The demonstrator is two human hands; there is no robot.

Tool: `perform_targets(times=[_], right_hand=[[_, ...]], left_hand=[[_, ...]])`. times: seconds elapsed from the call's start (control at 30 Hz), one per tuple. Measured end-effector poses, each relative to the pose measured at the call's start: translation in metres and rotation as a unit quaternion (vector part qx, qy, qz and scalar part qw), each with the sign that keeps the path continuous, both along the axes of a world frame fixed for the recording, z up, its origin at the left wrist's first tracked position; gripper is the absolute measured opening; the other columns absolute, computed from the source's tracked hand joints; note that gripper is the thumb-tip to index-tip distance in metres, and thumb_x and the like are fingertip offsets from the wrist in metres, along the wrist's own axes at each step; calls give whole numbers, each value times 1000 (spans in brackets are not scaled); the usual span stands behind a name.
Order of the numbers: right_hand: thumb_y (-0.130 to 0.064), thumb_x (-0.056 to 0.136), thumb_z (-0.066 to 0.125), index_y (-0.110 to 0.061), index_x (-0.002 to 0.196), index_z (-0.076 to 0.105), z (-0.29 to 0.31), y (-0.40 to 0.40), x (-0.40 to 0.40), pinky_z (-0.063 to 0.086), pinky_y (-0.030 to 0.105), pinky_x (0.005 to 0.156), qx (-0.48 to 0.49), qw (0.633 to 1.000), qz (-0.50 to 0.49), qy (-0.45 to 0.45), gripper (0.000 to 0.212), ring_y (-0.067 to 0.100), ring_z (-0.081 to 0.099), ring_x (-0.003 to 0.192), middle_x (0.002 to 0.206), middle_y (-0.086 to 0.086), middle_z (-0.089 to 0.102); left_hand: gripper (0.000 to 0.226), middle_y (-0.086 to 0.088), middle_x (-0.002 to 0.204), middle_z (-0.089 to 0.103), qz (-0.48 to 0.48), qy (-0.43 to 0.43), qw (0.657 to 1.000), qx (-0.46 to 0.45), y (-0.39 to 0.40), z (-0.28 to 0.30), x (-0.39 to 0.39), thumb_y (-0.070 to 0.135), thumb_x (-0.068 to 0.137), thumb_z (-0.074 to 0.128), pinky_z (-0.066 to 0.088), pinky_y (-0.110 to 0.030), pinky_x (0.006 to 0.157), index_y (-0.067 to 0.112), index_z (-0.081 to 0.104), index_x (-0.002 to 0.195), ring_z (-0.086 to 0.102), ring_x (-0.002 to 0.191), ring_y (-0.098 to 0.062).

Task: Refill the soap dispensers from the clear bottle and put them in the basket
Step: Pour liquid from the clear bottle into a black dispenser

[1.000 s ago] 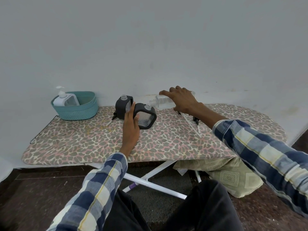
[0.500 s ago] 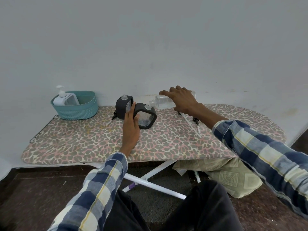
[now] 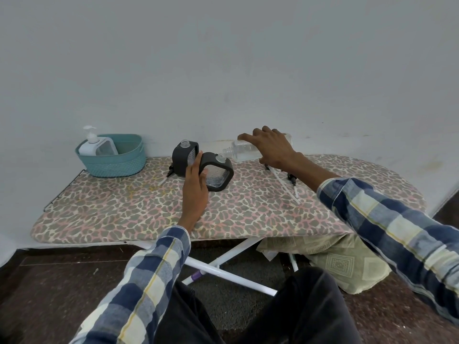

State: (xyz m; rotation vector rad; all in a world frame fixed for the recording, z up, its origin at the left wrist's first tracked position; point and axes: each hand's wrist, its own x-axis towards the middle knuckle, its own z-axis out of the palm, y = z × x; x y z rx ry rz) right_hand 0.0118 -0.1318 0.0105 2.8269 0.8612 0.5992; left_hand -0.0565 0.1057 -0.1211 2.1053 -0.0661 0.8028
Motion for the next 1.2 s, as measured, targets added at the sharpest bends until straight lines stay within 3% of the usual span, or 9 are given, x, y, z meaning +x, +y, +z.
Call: perform_targets(times=[0.1,0.17,0.6,0.77,0.9,1.03,1.17,1.2], right_hand=[[-10,79,89,-34,154,38,0,0,-1,47,43,90,1,1000,0,1,94,31,56,110,122,9,61],[-11,79,89,-33,155,38,0,0,-1,47,43,90,1,1000,0,1,95,31,56,110,122,9,60],[-9,77,88,-35,153,39,-2,-1,0,48,43,87,9,1000,-2,1,94,30,56,109,121,8,61],[-8,80,87,-35,153,39,-2,0,-1,49,43,89,11,1000,-4,3,92,31,56,110,122,9,61],[-1,83,80,-34,154,39,-3,-1,-3,47,42,87,17,1000,-6,-1,89,30,56,109,121,9,61],[3,82,78,-34,153,40,-4,0,-3,48,42,86,13,1000,-4,-11,89,30,56,105,117,9,62],[2,81,78,-34,152,40,-3,1,-2,49,44,87,6,1000,-3,-18,88,31,56,106,117,9,61],[2,82,78,-34,152,40,-3,1,-2,49,44,88,6,1000,-2,-19,88,31,56,106,117,9,61]], left_hand=[[52,-6,164,40,0,-3,1000,1,0,0,0,32,117,39,30,7,96,33,28,169,35,130,13],[52,-7,163,41,-1,-4,1000,-1,-1,0,0,31,118,39,29,11,92,31,29,169,34,126,18],[52,-9,158,44,8,3,1000,10,-2,1,-1,31,118,38,32,10,86,31,28,169,33,116,20],[52,-5,160,43,9,4,1000,8,-2,2,-2,35,118,37,36,-3,96,35,27,169,33,120,20],[51,-7,158,44,6,0,1000,9,-1,1,-1,33,118,38,33,9,87,34,28,168,35,118,19],[51,-10,158,44,7,0,1000,5,-2,2,-2,30,118,39,29,12,85,30,30,168,33,115,21],[51,-10,158,44,0,-2,1000,7,-2,2,-3,30,118,39,29,6,90,30,30,168,46,121,2],[51,-9,157,45,0,-2,1000,7,-2,2,-2,31,118,39,31,5,90,31,29,169,46,118,4]])
